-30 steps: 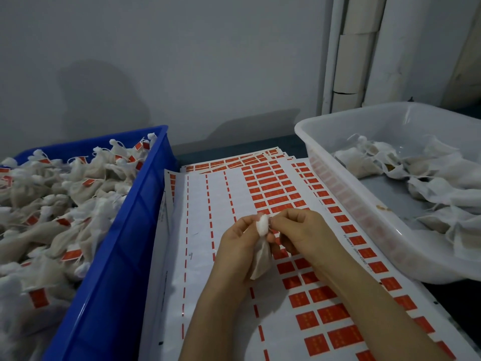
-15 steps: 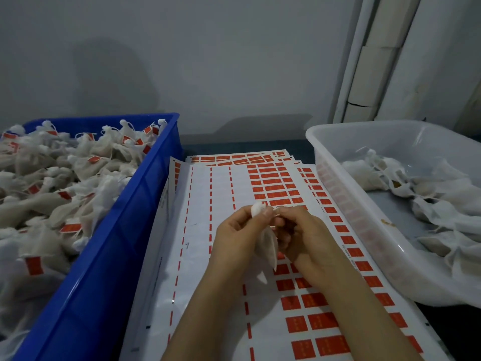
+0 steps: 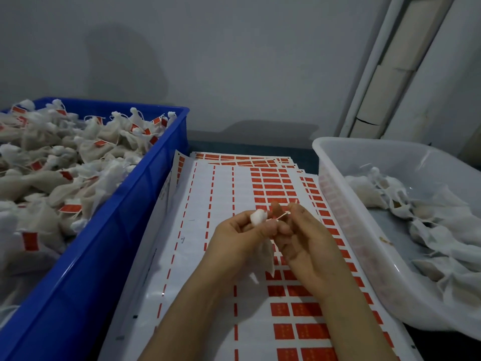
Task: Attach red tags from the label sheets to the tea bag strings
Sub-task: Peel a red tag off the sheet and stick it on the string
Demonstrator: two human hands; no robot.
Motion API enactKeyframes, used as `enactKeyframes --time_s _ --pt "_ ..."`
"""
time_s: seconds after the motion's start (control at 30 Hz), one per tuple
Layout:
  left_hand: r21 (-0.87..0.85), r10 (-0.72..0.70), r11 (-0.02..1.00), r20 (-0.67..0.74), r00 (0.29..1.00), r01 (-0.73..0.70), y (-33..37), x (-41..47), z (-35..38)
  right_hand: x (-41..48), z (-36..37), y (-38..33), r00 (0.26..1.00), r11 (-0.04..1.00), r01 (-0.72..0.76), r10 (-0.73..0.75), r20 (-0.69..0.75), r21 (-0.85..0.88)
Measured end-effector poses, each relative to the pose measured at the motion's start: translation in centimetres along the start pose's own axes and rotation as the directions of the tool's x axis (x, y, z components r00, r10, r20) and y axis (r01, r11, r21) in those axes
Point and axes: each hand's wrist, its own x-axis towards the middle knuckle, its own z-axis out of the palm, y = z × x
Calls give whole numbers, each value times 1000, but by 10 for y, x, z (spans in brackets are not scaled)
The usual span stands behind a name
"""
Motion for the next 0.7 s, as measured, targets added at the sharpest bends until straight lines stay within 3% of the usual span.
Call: enactKeyframes --time_s 0.13,0.33,0.7 --pt "27 6 1000 -38 999 -4 1 -2 2 -1 2 0 997 999 26 -28 -74 -25" --pt "205 68 978 -156 985 -35 -3 0 4 3 1 1 987 994 112 -113 -115 -12" --pt "306 160 943 -76 984 -130 -4 0 5 9 -4 -3 965 983 159 -135 -225 89"
